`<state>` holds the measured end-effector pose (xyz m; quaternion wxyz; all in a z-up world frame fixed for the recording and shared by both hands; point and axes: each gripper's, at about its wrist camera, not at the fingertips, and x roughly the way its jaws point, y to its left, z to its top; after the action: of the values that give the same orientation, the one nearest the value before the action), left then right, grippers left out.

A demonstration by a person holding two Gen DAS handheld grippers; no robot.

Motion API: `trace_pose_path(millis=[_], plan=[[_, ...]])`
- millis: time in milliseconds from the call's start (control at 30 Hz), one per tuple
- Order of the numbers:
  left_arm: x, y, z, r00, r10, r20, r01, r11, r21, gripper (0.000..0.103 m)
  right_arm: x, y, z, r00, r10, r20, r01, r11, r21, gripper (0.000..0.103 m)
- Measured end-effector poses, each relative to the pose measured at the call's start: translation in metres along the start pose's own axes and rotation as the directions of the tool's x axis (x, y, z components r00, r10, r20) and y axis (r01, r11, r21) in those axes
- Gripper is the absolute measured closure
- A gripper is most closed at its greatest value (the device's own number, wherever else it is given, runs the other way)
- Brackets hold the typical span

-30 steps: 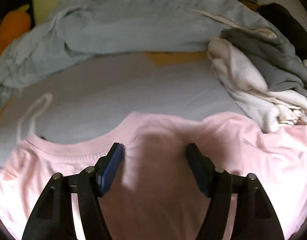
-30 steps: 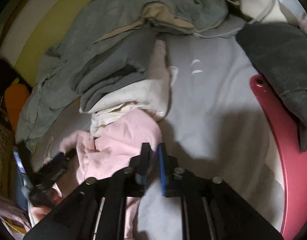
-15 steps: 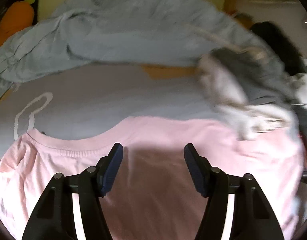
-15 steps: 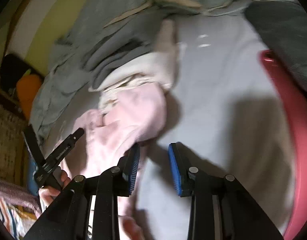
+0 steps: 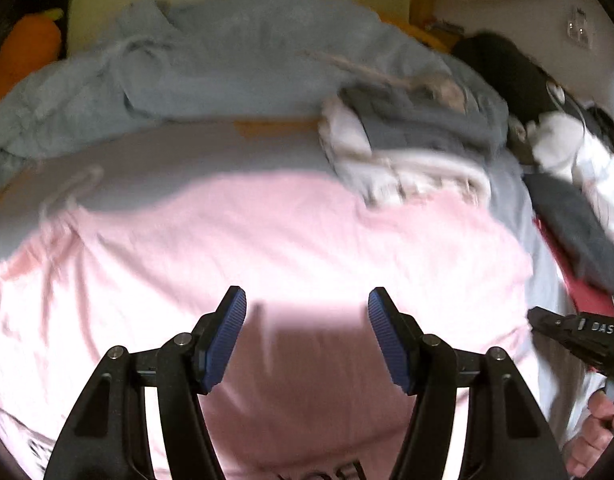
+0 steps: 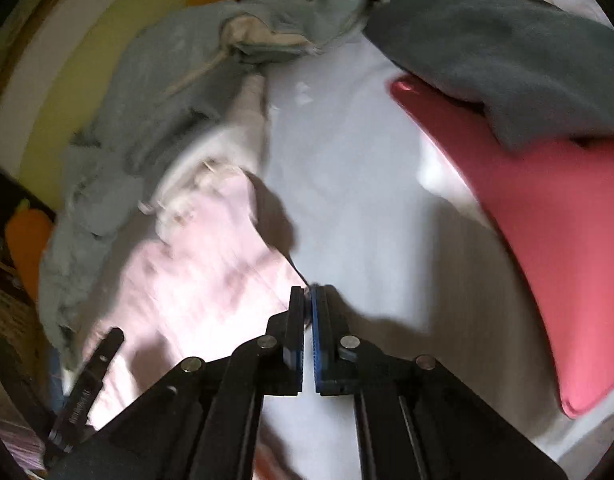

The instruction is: Fold small clothes

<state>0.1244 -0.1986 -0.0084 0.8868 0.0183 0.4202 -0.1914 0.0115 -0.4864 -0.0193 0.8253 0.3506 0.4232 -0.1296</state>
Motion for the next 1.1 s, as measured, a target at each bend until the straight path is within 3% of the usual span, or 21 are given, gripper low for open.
trace_pose_path(millis=[100, 200, 267, 300, 333, 467, 500, 533, 567, 600, 667, 733, 833, 900, 967, 1000, 1033, 1100], plan=[[0.014, 0.000, -0.015, 0.998, -0.018, -0.054, 0.016, 0.999, -0.041, 0.041, 0.002, -0.004, -0.002, 0.999, 0.021, -0.029, -0.021, 1.000, 0.017, 0.101], [0.019, -0.009, -0.029, 1.000, 0.028, -0.012, -0.028, 1.000, 0.009, 0.041, -0.003, -0.003, 0.000, 0.999, 0.034, 0.018, -0.034, 0.999, 0.028, 0.091], [0.017, -0.016, -0.032, 0.998, 0.064, 0.002, -0.064, 0.997, 0.036, 0.041, -0.004, -0.003, 0.008, 0.996, 0.074, 0.047, -0.075, 0.997, 0.017, 0.063], [0.017, -0.017, -0.032, 0.997, 0.073, 0.005, -0.073, 0.996, 0.041, 0.041, -0.003, -0.001, 0.014, 0.992, 0.121, 0.042, -0.121, 0.993, -0.004, 0.039], [0.018, -0.017, -0.032, 0.997, 0.074, 0.007, -0.074, 0.996, 0.041, 0.041, -0.001, 0.004, 0.022, 0.985, 0.164, 0.044, -0.163, 0.986, -0.022, 0.036], [0.018, -0.012, -0.031, 0.999, 0.049, 0.010, -0.049, 0.999, 0.022, 0.041, 0.011, 0.024, 0.036, 0.992, 0.115, 0.051, -0.108, 0.986, -0.128, 0.040], [0.018, -0.011, -0.031, 0.999, 0.046, 0.011, -0.046, 0.999, 0.020, 0.041, 0.022, 0.026, 0.036, 0.990, 0.139, -0.002, -0.138, 0.981, -0.135, 0.060], [0.017, -0.010, -0.032, 0.999, 0.041, 0.015, -0.041, 0.999, 0.019, 0.041, 0.031, 0.027, 0.035, 0.984, 0.166, -0.059, -0.172, 0.977, -0.125, 0.091], [0.014, -0.010, -0.031, 0.999, 0.030, 0.020, -0.030, 0.999, 0.016, 0.043, 0.040, 0.029, 0.035, 0.974, 0.194, -0.120, -0.207, 0.972, -0.111, 0.095], [0.006, -0.006, -0.031, 0.999, 0.009, 0.036, -0.009, 1.000, 0.004, 0.050, 0.043, 0.031, 0.035, 0.969, 0.212, -0.129, -0.225, 0.969, -0.104, 0.096], [-0.022, 0.002, -0.032, 0.995, -0.005, 0.102, 0.007, 1.000, -0.019, 0.054, 0.025, 0.041, 0.034, 0.983, 0.181, -0.027, -0.183, 0.972, -0.146, 0.097], [-0.062, 0.015, -0.034, 0.980, -0.003, 0.197, 0.010, 0.999, -0.037, 0.053, -0.003, 0.073, 0.029, 0.976, 0.209, 0.063, -0.183, 0.941, -0.286, 0.097], [-0.110, 0.044, -0.035, 0.961, 0.059, 0.268, -0.039, 0.996, -0.080, 0.051, -0.020, 0.132, 0.013, 0.975, 0.211, 0.062, -0.162, 0.881, -0.444, 0.097], [-0.131, 0.067, -0.036, 0.952, 0.100, 0.289, -0.072, 0.992, -0.105, 0.051, -0.013, 0.166, -0.005, 0.977, 0.208, 0.033, -0.166, 0.858, -0.486, 0.096], [-0.144, 0.090, -0.043, 0.944, 0.164, 0.286, -0.136, 0.984, -0.115, 0.051, 0.005, 0.189, -0.031, 0.985, 0.167, 0.045, -0.120, 0.847, -0.518, 0.075], [-0.150, 0.103, -0.048, 0.942, 0.193, 0.275, -0.165, 0.979, -0.123, 0.051, 0.019, 0.197, -0.051, 0.990, 0.128, 0.052, -0.079, 0.834, -0.546, 0.050], [-0.153, 0.115, -0.054, 0.941, 0.212, 0.263, -0.182, 0.974, -0.132, 0.051, 0.029, 0.203, -0.067, 0.993, 0.110, 0.041, -0.066, 0.811, -0.581, 0.038], [-0.159, 0.139, -0.068, 0.942, 0.242, 0.233, -0.211, 0.966, -0.149, 0.051, 0.041, 0.212, -0.106, 0.996, 0.091, 0.001, -0.066, 0.728, -0.682, 0.038]])
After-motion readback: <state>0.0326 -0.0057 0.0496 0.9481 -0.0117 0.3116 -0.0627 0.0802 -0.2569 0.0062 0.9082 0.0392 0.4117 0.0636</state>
